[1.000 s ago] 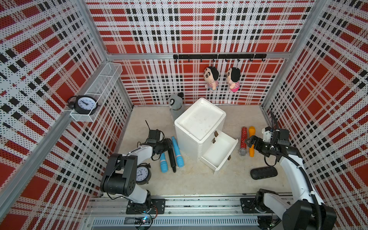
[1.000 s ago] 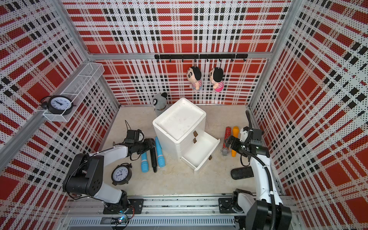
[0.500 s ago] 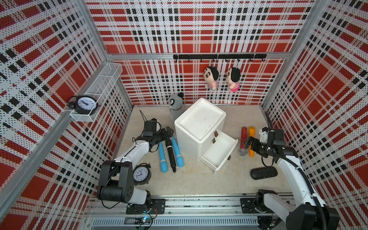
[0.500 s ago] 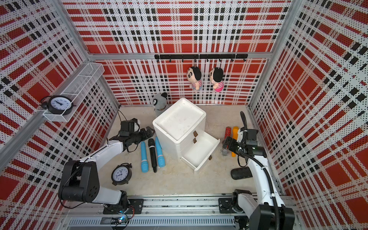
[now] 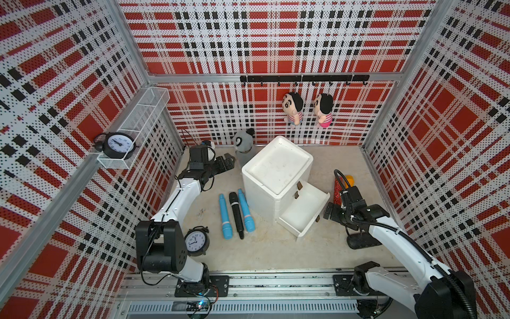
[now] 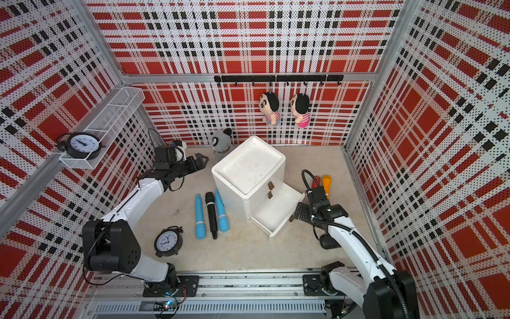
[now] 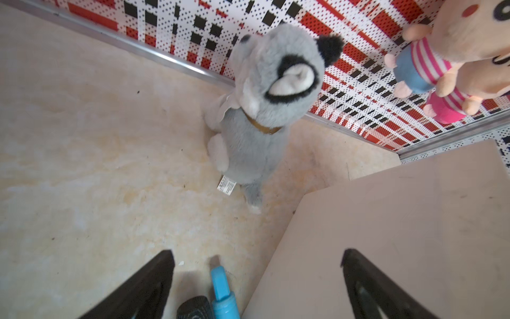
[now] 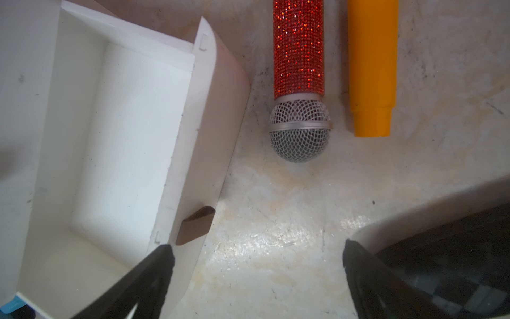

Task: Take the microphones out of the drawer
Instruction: Close the drawer of the storage box.

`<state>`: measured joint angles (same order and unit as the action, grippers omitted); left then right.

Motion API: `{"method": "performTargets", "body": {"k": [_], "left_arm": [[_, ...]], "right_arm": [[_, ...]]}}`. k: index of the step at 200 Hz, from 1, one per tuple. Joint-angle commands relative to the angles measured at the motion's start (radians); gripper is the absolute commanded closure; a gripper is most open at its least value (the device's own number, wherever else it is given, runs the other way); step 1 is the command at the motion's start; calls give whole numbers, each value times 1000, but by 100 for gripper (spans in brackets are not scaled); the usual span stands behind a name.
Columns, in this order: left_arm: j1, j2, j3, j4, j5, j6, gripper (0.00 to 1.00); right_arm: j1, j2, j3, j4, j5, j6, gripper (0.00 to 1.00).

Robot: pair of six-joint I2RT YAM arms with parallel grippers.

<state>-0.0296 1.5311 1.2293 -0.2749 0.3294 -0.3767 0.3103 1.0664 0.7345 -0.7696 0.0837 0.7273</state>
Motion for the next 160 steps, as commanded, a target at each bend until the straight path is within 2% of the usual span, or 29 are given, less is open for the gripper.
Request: {"method": "performTargets", "body": {"k": [1, 68, 126, 131, 160], "left_arm": [[-25, 33, 74, -24, 34, 28, 2], [-173, 113, 214, -19, 70, 15, 2], [-210, 142, 228, -18, 111, 21, 2], [-242, 143, 226, -18, 115, 21, 2], [-262, 152, 228, -18, 129, 26, 2]], "right_arm": [[49, 8, -12, -10, 80, 107, 0], [206, 101, -53, 93, 87, 254, 0], [230, 141, -63, 212, 80, 279, 0], [231, 147, -64, 224, 80, 280, 0], [230, 195, -62, 290, 69, 280, 0]]}}
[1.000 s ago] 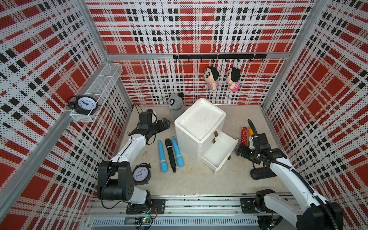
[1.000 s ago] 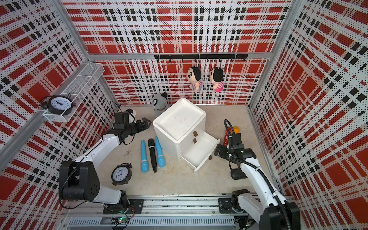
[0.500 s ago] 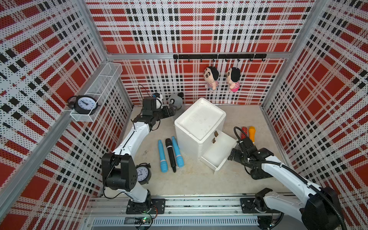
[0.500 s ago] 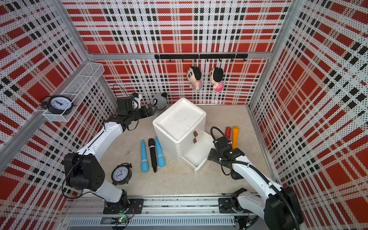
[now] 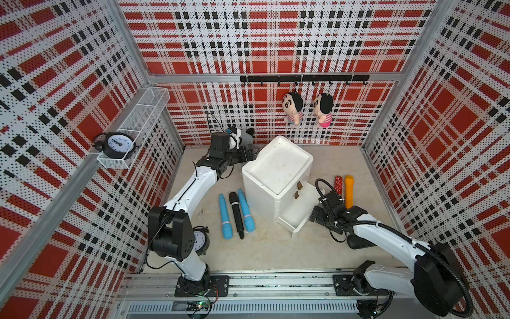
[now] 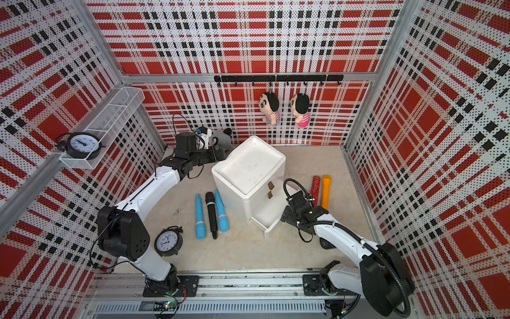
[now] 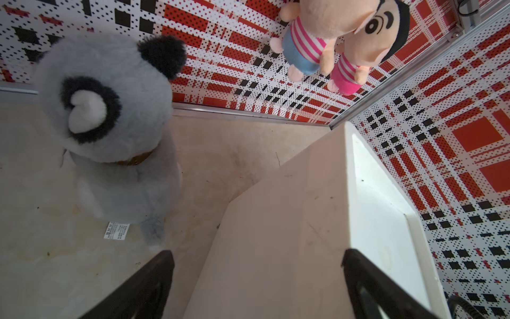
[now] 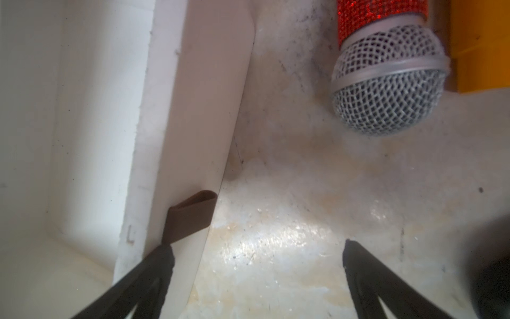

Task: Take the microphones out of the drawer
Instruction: Close the drawer of the storage box.

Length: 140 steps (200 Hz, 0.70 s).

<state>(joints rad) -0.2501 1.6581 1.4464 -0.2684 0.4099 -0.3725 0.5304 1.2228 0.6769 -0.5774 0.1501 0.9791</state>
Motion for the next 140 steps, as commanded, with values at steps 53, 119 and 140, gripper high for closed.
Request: {"method": "performTargets", "body": {"k": [53, 119, 140], "left_arm": [[-55, 44, 8, -25, 72, 23, 2], [-69, 40, 7, -20, 89, 24, 2], [-71, 42, 1, -18, 92, 24, 2]], "right_arm": [[10, 124, 31, 178, 17, 25, 0], [10, 181, 0, 378, -1, 48, 0], [10, 192, -37, 489, -10, 46, 0]]}}
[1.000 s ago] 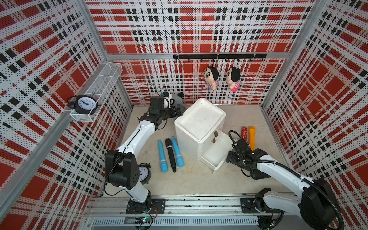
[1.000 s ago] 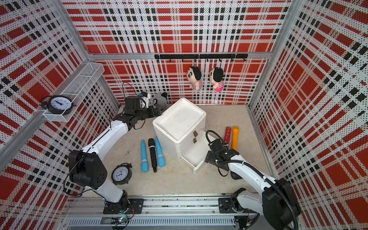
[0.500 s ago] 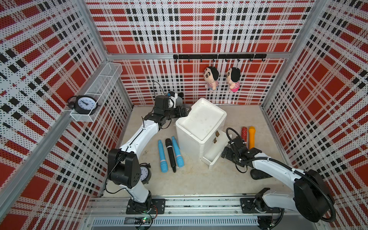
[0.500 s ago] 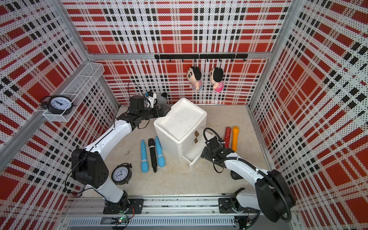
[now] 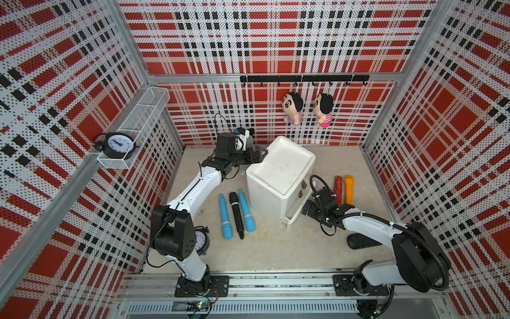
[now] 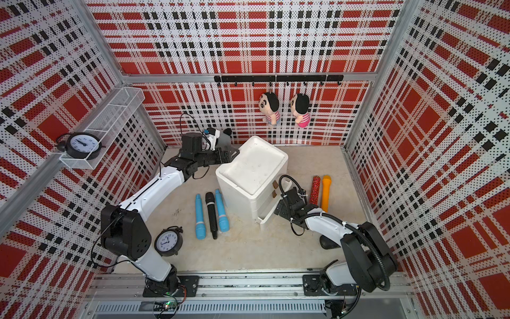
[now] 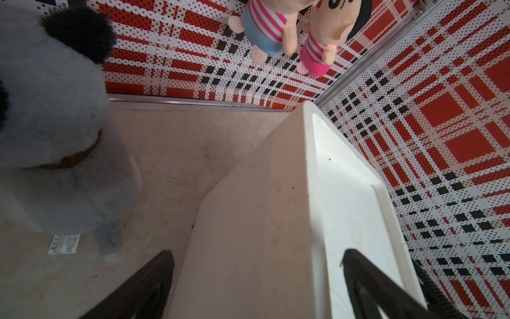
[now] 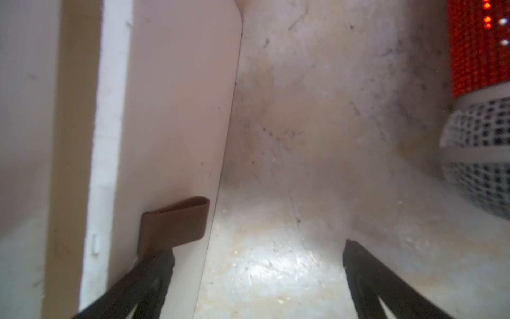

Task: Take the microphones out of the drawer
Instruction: Close the drawer of the storage box.

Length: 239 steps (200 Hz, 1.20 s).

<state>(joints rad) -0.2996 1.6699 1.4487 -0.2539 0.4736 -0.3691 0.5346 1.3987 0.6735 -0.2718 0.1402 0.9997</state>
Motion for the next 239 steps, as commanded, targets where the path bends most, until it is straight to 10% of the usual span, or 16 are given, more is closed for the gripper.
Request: {"method": "performTargets", "body": {"k": [1, 142, 239], "left_arm": [[-21, 31, -2, -33, 28, 21, 2], [-26, 51, 6, -22, 54, 16, 2], [44, -2, 9, 8, 53, 4, 2]], "right_arm": [[6, 17, -35, 188, -1, 24, 0], [4, 72, -138, 570, -86, -44, 0], [-177, -179, 71, -79, 4, -245, 0]]}}
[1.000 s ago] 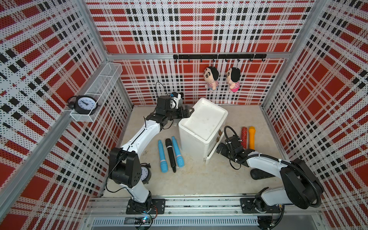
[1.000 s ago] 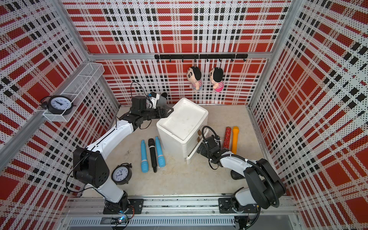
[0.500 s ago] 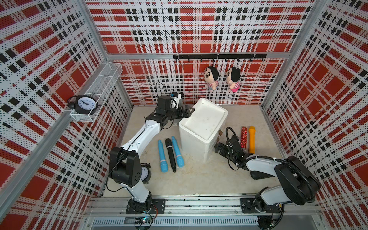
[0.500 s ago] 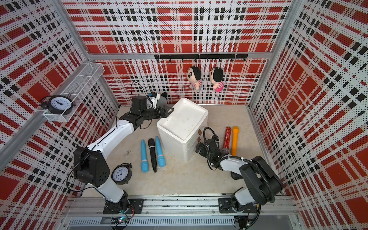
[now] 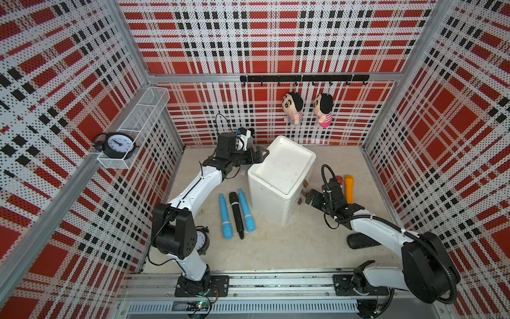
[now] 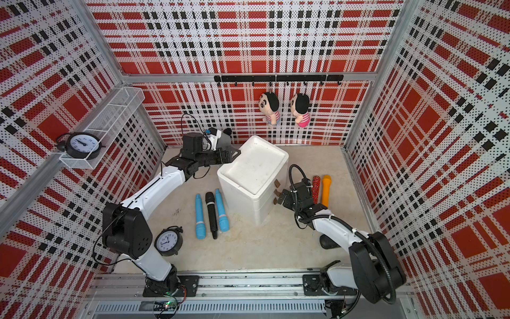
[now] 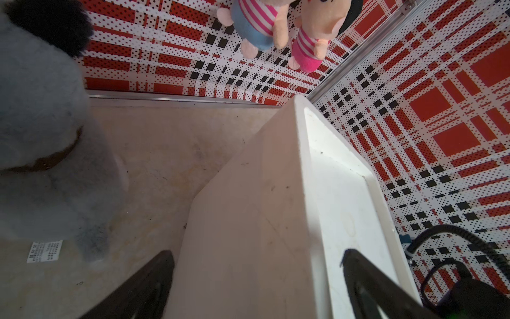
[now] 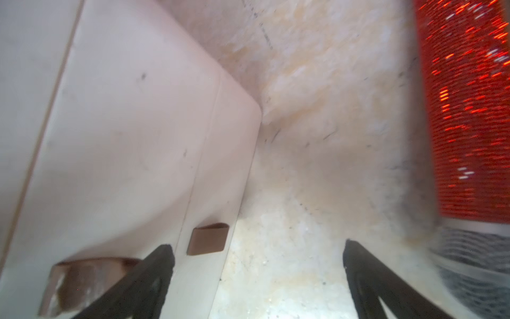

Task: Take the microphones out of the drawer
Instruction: Close the drawer of the storage box, then reset both arms

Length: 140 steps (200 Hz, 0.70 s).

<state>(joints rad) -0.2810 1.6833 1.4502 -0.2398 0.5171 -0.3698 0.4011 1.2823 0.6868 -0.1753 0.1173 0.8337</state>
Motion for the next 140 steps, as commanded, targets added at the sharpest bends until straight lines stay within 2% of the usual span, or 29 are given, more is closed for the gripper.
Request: {"method": "performTargets", "body": {"k": [1, 11, 14, 49, 99, 140], "left_arm": [[26, -16, 7, -6, 8, 6, 2], [26, -27, 10, -8, -2, 6, 2], [55, -32, 10, -10, -5, 6, 2], [126, -79, -2, -23, -55, 5, 2], [288, -155, -67, -35, -167, -26, 2], [370, -154, -86, -118, -409, -5, 2]], "right_arm": [[-46, -64, 60, -179, 28, -83, 0], [-68, -78, 84, -211, 28, -107, 0], [-76, -81, 93, -218, 25, -114, 0], [-180, -61, 178, -270, -32, -212, 0], [-342, 18, 284, -270, -95, -361, 0], [-398, 93, 354, -238, -84, -424, 0]]}}
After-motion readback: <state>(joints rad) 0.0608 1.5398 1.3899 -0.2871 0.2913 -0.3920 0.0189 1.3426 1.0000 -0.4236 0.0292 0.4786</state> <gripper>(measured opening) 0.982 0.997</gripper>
